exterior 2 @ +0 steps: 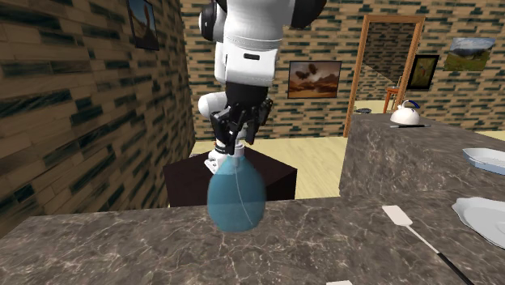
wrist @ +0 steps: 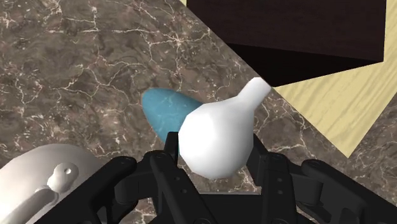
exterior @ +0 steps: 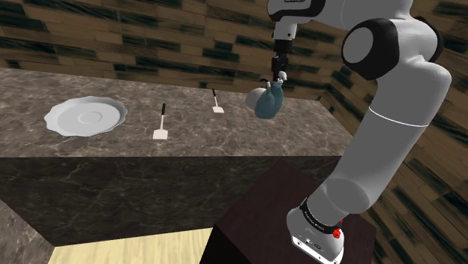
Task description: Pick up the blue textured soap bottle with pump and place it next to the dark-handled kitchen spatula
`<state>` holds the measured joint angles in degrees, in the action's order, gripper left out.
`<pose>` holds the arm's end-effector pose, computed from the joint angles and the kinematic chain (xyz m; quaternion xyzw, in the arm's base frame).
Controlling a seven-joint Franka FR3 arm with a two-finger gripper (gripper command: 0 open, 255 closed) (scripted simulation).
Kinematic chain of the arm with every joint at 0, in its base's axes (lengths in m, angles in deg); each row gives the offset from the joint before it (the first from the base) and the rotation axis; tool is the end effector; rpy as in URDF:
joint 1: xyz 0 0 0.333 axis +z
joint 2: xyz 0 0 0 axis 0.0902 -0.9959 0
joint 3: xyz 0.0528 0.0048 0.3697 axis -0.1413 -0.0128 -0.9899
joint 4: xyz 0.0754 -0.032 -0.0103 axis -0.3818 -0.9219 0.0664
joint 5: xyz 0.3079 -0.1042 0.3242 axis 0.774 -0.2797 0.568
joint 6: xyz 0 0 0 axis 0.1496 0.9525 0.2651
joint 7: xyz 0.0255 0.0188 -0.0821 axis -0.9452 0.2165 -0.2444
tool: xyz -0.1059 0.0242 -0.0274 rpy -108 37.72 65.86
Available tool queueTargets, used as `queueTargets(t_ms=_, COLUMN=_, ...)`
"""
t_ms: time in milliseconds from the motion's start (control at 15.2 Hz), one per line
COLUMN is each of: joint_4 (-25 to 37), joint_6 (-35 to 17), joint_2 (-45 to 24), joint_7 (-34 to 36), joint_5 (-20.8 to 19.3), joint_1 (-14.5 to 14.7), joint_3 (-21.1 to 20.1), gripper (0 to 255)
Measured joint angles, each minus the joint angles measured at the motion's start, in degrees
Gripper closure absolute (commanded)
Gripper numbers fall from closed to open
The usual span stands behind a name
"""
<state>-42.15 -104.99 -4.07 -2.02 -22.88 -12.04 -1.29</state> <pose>0.5661 -0.3421 0.5428 -0.9869 -0.0276 0.1495 0.0531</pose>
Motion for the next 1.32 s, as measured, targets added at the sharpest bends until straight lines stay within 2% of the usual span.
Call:
queueTargets(t_ms=726, joint_4=-1.77, joint_6=0.14, joint_2=1.84, joint_7=14.40, joint_5=2.71, joint_1=8.61, joint_3=-5.88, gripper=255)
queueTargets(t_ms=1320, joint_4=4.83, joint_6=2.02, joint_2=-2.56, joint_7=25.04, joint_5=6.45, joint_1=14.40, joint_3=-10.49, gripper=255)
